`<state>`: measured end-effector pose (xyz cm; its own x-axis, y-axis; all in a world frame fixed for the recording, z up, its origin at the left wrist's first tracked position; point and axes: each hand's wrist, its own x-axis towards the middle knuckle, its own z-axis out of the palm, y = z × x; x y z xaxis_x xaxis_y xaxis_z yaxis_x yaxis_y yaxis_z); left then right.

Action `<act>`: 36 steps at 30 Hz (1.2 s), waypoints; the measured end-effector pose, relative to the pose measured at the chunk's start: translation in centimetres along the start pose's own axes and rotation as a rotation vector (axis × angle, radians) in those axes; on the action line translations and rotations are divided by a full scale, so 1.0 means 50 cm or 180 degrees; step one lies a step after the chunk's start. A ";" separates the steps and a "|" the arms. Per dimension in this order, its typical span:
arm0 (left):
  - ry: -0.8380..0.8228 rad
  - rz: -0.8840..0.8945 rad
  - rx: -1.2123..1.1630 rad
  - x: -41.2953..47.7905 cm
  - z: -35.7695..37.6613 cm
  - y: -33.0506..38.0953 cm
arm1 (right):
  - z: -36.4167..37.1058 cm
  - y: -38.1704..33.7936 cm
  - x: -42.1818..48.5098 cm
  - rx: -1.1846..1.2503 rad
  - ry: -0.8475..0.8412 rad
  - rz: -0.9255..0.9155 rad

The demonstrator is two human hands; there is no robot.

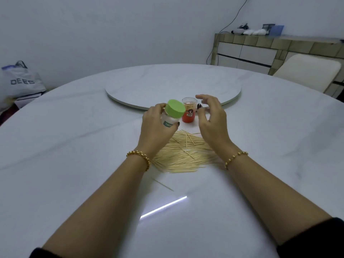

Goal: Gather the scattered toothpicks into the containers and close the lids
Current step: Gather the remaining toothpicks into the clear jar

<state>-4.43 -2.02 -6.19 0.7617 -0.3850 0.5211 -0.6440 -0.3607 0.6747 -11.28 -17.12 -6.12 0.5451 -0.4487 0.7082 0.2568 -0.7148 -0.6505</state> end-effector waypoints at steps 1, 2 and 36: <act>-0.0040 0.0089 0.0037 -0.018 -0.008 0.008 | -0.007 -0.018 -0.013 -0.0006 0.0016 0.0006; -0.0080 0.0165 0.0045 -0.034 -0.014 0.015 | -0.014 -0.034 -0.024 -0.0013 0.0024 0.0021; -0.1429 -0.0061 -0.0308 -0.150 -0.078 0.099 | -0.059 -0.148 -0.126 -0.0015 -0.0853 0.0059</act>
<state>-13.03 2.41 -4.73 0.6531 -0.7167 0.2444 -0.6041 -0.2986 0.7388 -18.98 -10.61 -4.98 0.7417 -0.3043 0.5978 0.2412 -0.7106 -0.6610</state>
